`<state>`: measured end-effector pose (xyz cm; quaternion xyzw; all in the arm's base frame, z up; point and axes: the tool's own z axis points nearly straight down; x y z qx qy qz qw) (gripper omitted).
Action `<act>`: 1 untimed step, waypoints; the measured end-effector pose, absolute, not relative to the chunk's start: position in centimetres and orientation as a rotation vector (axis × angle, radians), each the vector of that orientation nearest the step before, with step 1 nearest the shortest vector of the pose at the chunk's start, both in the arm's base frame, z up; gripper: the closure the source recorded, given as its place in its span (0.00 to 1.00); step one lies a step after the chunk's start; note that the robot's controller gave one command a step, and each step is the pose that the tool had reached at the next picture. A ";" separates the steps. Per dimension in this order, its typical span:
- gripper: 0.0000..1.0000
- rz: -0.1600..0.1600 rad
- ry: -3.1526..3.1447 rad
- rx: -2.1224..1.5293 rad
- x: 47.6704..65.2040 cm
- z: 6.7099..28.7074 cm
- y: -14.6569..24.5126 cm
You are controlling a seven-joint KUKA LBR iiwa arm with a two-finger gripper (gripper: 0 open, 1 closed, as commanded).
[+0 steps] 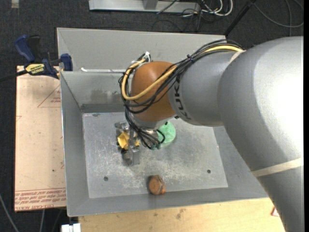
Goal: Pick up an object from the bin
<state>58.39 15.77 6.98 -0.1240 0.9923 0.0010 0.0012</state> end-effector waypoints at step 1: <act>1.00 0.003 3.115 -0.389 58.4 7.0 15.8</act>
Offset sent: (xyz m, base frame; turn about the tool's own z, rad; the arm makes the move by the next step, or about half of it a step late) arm 0.0000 0.0000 0.0000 0.0000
